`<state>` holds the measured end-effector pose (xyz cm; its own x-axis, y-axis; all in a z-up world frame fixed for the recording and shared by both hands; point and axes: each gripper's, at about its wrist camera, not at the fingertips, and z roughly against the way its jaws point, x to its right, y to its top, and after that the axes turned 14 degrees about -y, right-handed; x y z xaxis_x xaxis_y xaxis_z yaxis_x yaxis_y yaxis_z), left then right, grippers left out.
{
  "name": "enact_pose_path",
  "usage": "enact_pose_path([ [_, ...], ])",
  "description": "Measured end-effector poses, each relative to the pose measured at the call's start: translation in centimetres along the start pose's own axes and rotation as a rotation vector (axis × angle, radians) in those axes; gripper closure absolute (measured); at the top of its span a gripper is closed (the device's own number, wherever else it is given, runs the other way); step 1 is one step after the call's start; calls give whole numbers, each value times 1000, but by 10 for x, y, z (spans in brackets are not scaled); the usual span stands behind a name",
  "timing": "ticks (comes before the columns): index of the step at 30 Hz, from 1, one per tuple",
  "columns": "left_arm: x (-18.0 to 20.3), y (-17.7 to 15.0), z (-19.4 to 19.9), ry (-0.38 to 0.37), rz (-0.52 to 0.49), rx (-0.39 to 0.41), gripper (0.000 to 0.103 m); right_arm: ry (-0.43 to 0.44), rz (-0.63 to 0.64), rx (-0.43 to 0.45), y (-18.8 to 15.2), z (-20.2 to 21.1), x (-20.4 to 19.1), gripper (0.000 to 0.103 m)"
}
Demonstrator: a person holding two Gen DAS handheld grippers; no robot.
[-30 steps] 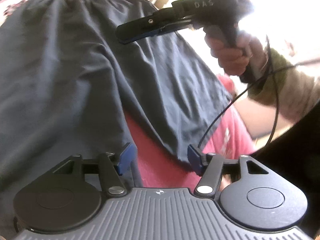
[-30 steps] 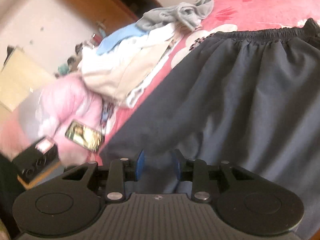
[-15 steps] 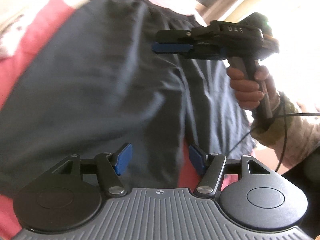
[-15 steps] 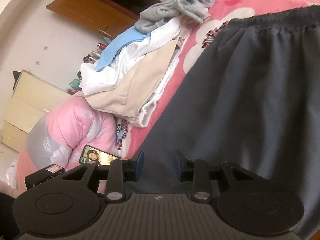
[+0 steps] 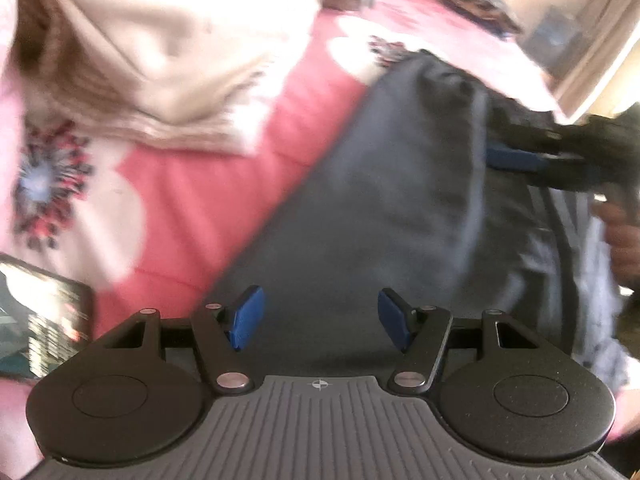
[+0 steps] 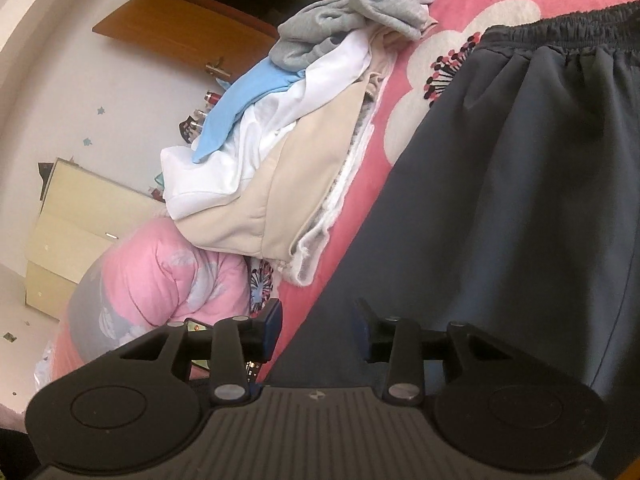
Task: Fold clothes
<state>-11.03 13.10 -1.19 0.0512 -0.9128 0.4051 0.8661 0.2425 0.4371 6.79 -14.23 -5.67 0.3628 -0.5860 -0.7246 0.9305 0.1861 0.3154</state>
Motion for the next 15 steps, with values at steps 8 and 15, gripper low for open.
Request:
enact_pose_path([
  [8, -11, 3, -15, 192, -49, 31, 40, 10, -44, -17, -7, -2, 13, 62],
  [15, -15, -2, -15, 193, -116, -2, 40, -7, -49, -6, -9, 3, 15, 62],
])
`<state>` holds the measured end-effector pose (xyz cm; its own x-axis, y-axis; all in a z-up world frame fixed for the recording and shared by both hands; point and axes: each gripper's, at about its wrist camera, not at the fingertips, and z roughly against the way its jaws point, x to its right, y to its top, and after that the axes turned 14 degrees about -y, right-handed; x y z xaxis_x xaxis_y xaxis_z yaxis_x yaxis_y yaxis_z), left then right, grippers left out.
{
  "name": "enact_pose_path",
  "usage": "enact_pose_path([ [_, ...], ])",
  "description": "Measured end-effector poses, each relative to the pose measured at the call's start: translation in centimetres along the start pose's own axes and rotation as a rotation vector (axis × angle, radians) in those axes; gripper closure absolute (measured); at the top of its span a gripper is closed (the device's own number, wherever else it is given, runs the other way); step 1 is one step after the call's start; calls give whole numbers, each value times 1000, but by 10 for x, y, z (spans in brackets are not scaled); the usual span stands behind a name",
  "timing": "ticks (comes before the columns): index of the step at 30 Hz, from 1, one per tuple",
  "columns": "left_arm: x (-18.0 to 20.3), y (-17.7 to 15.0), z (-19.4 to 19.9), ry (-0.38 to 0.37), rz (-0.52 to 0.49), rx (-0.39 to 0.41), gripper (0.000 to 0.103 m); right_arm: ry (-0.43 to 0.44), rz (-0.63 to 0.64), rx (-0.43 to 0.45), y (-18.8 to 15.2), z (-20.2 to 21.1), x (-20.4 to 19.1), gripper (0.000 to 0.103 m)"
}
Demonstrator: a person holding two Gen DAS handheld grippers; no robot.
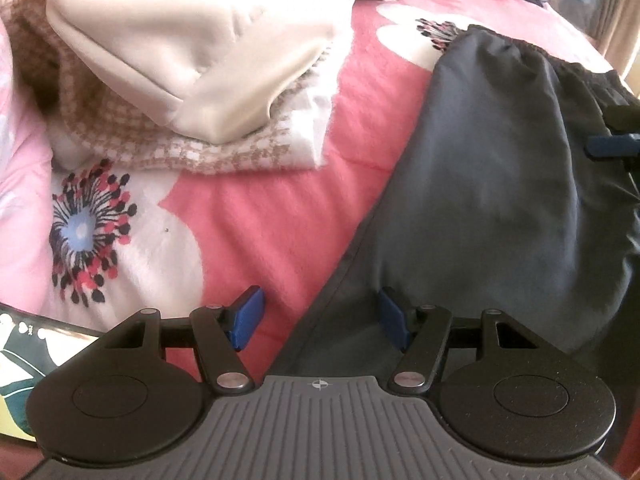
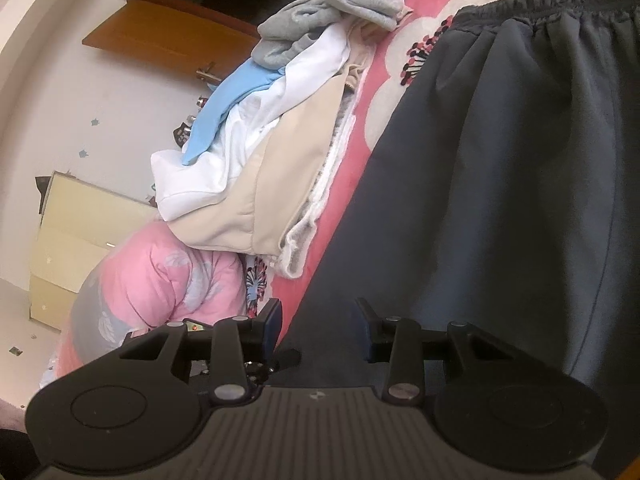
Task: Fold clothes
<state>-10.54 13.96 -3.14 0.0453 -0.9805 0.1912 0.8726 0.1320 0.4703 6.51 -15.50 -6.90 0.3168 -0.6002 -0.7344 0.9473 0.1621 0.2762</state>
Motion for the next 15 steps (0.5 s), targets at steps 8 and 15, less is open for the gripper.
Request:
enact_pose_path([
  [8, 12, -12, 6, -13, -46, -1, 64, -86, 14, 45, 25, 8, -14, 61],
  [15, 26, -21, 14, 32, -99, 47, 102, -302, -24, 59, 80, -17, -34, 60],
])
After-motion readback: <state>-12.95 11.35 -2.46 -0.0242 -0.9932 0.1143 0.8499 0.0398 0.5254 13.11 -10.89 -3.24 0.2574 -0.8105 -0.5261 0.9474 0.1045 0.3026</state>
